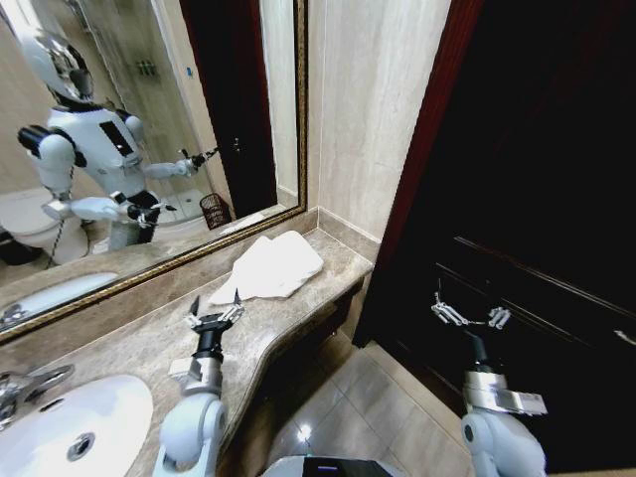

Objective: Discard the used towel into the hamper.

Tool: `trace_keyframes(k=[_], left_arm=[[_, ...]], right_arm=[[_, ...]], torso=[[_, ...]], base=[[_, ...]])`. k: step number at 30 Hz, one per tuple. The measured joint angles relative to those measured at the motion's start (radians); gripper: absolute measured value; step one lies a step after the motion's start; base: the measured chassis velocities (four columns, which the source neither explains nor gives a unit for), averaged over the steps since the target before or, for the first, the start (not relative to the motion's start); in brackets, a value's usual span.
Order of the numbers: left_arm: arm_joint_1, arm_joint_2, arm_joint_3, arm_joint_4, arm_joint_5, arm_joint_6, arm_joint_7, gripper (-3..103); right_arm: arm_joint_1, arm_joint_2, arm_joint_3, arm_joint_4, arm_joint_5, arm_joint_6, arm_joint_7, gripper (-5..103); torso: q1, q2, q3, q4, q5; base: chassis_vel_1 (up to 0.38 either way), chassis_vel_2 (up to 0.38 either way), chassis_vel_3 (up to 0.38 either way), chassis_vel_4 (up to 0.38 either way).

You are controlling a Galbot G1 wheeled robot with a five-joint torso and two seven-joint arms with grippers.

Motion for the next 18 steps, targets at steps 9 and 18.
trace_keyframes(k=[9, 18], left_arm=[[-0.177, 0.157, 0.134, 0.152, -0.056, 0.028, -0.003, 100], [-0.351, 0.144, 0.291, 0.298, -0.084, 0.135, -0.091, 100]], right_arm=[[-0.025, 0.009, 0.001, 0.023, -0.098, -0.004, 0.037, 100], [-0.056, 0.013, 0.009, 0.054, -0.144, -0.03, 0.059, 100]], torso=[[0.001, 0.0, 0.0, -0.0001, 0.0003], [0.001, 0.0, 0.0, 0.0, 0.0005]], base=[[0.0, 0.0, 0.0, 0.0], [0.0, 0.0, 0.0, 0.0]])
